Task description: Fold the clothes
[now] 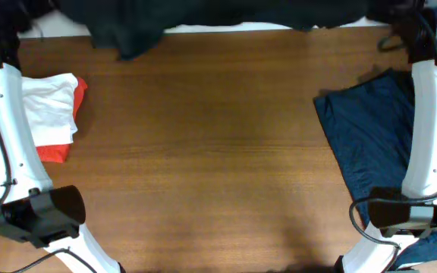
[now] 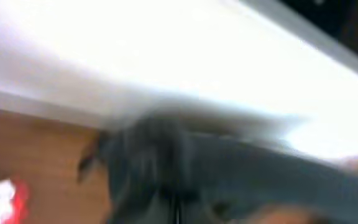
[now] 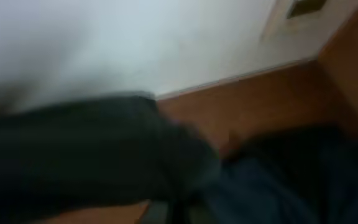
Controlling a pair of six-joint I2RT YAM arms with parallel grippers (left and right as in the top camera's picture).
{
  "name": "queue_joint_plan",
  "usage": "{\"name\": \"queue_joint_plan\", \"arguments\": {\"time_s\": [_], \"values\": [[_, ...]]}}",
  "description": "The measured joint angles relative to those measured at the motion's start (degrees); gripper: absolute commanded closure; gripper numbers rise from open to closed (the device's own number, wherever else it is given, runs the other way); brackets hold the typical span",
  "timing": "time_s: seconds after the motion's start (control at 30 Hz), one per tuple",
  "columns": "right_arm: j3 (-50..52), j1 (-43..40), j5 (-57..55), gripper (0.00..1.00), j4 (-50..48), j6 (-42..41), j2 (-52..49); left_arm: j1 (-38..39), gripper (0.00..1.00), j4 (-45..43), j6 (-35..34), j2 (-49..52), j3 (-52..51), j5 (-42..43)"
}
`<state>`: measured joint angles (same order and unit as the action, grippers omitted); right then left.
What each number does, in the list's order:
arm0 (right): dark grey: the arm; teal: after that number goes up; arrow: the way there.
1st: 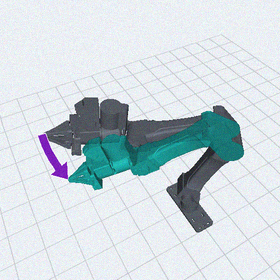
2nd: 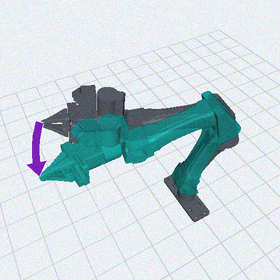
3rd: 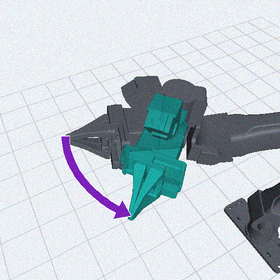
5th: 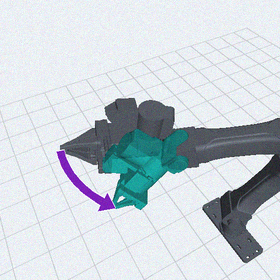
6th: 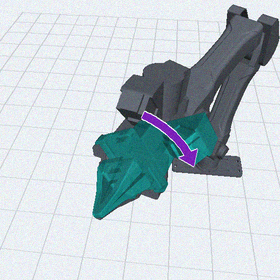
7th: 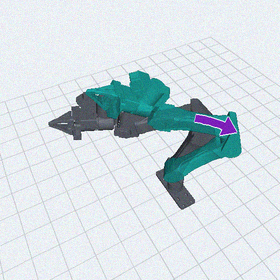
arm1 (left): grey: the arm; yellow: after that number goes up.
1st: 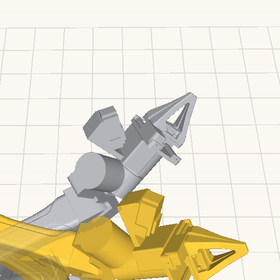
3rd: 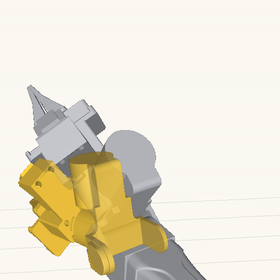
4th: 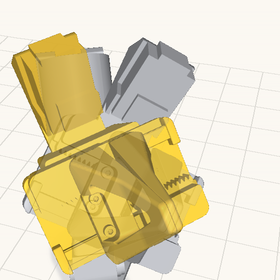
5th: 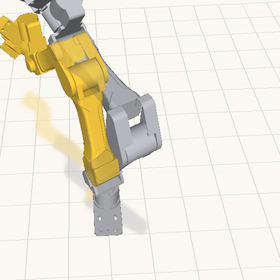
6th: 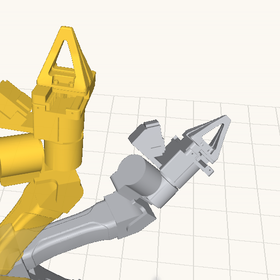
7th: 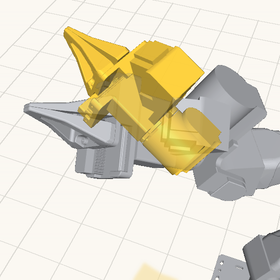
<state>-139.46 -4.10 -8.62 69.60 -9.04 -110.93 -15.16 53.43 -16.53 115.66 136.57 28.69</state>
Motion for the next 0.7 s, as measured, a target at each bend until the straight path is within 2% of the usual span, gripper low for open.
{"name": "queue_joint_plan", "arguments": {"time_s": [0.1, 0.2, 0.3, 0.4, 0.47, 0.57, 0.7], "values": [[8.33, -0.55, 1.51, 0.96, 14.10, -0.02, 0.44, -0.57, 1.00, 28.30, 5.20, 1.31, -0.66, -0.72], [23.43, -0.83, 2.67, 0.96, 19.71, -0.07, 0.57, -0.90, 1.00, 40.87, 11.89, 1.62, -5.66, -1.51], [37.73, -0.85, 2.71, 0.96, 20.17, -0.07, 0.22, -0.76, 1.00, 42.38, 17.11, 1.86, -20.02, -2.40], [49.40, -0.98, 2.67, 0.96, 20.04, -0.70, 0.35, -0.17, 1.00, 37.38, 18.38, 2.21, -41.35, -6.62], [56.89, -1.07, 2.69, 0.96, 18.45, -1.97, 0.28, -0.79, 1.00, 32.87, 18.27, 2.23, -52.06, -9.29], [63.84, -1.07, 2.71, 0.96, 16.81, -3.39, 0.37, -4.07, 1.00, 29.97, 14.99, 1.29, -57.55, -13.79], [69.83, -1.05, 3.69, 0.96, 15.34, -5.46, 1.14, -11.45, 1.00, 27.36, 11.67, -13.35, -62.62, -14.67]]}}
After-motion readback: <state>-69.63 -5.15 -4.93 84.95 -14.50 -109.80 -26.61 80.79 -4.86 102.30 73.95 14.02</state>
